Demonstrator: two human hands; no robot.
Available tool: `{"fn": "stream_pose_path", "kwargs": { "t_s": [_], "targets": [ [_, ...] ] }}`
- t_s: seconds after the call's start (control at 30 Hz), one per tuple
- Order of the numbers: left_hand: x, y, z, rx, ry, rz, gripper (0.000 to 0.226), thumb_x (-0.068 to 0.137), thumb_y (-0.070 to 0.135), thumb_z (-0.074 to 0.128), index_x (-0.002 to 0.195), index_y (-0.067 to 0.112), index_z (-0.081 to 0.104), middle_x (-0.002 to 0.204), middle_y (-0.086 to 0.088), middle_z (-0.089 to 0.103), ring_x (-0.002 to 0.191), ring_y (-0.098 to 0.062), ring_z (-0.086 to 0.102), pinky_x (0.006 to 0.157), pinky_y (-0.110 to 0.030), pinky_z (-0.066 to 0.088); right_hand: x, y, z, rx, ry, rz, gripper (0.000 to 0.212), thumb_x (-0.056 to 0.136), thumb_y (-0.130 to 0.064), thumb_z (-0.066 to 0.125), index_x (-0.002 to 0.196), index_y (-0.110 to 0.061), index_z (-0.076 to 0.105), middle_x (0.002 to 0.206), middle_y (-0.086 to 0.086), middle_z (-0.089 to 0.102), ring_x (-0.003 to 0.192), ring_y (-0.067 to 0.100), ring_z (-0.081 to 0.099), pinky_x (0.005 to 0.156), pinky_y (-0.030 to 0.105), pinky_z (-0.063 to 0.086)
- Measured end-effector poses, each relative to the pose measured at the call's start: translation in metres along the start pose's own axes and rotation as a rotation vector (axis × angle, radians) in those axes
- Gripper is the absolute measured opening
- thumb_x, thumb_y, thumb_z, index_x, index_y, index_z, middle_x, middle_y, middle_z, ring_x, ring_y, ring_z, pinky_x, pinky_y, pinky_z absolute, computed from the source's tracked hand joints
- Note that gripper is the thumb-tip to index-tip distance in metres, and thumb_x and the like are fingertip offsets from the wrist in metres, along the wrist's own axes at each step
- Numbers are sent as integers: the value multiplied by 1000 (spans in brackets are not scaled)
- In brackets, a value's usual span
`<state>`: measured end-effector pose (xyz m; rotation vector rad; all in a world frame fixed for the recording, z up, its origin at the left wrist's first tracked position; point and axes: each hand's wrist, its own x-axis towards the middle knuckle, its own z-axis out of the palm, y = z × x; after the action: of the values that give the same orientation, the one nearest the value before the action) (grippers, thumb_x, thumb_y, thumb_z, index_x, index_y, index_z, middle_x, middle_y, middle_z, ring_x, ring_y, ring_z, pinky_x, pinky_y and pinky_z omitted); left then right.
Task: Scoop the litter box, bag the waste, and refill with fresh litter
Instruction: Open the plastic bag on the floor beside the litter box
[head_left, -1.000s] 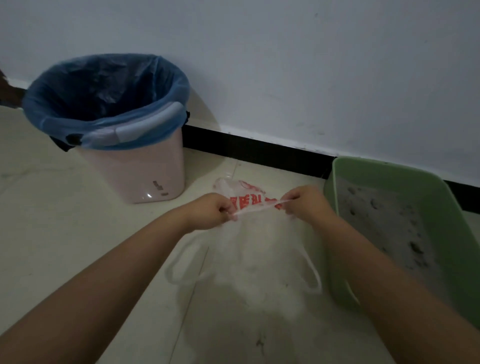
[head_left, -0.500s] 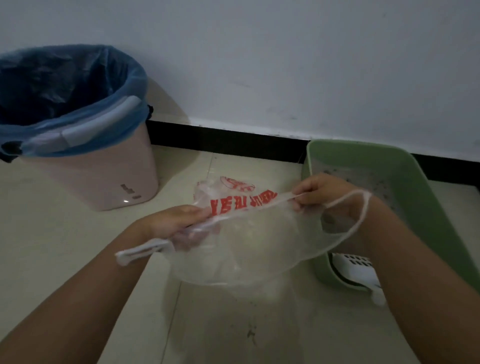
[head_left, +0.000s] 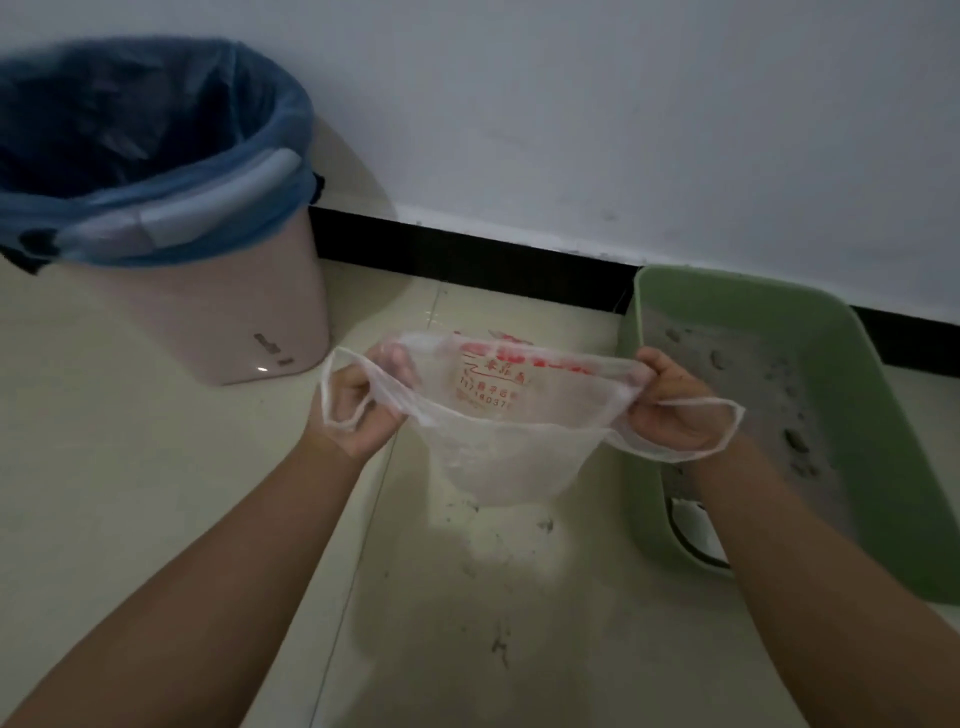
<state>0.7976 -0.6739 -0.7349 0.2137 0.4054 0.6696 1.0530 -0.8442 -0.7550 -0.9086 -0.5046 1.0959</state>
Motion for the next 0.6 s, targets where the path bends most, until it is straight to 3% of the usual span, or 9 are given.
{"fn": "stream_pose_path", "kwargs": {
  "t_s": [0.07,0.1,0.13,0.2,0.27,0.33,0.47,0.53,0.6],
  "targets": [
    [3,3,-3,-215,-22,35,54,5,-21,82,53,-6,63,53,-13,61,43,-21,63,45,-25,55,4,5,11,-93,72,168,41,44,2,86,81,-8,71,81,15,72,81,26,69,75,32,57],
    [4,4,0,-312,10,19,47,20,-26,79,59,-7,60,54,-14,58,40,-21,60,41,-25,54,5,6,5,13,203,281,53,19,-10,91,66,-12,67,59,5,70,58,18,68,56,24,56],
    [9,5,-3,-364,69,4,35,41,-28,72,65,-6,57,56,-14,55,35,-19,57,35,-22,49,3,2,7,-5,334,297,53,18,-15,88,63,-13,59,46,0,64,43,13,63,44,20,53],
    [12,4,1,-316,180,-34,17,67,-20,54,71,-3,55,49,-10,51,25,-10,47,27,-14,37,0,-5,13,45,466,250,16,52,-3,70,55,-11,57,36,0,57,31,9,55,34,17,47],
    [13,-3,5,-179,257,-51,24,70,-21,44,76,-1,55,40,-5,51,24,-6,45,27,-12,35,1,-3,17,-270,517,346,41,61,20,52,37,-12,61,35,3,56,29,8,54,31,15,44],
    [12,-12,8,-69,322,-67,30,92,-9,27,81,2,53,42,-5,55,28,-7,48,29,-13,38,-1,-2,27,-531,414,422,57,79,28,36,44,-9,63,37,2,60,36,10,58,34,13,45],
    [8,-21,12,365,330,-298,37,98,4,23,72,11,47,43,-1,49,25,-2,41,26,-9,31,7,9,67,-1404,183,467,13,89,-9,57,98,-4,65,85,3,62,85,18,57,62,11,45],
    [3,-27,13,743,303,-506,35,97,7,26,68,13,44,37,-1,50,21,0,34,23,-5,22,13,19,75,-1676,55,460,37,85,-24,63,119,-10,58,118,5,56,115,21,51,96,25,40],
    [1,-27,14,933,303,-572,32,99,9,27,74,13,47,37,1,55,20,0,31,25,-3,19,15,28,89,-1750,-49,436,62,80,-33,68,134,-16,44,135,4,49,123,24,47,106,36,34]
  ]
}}
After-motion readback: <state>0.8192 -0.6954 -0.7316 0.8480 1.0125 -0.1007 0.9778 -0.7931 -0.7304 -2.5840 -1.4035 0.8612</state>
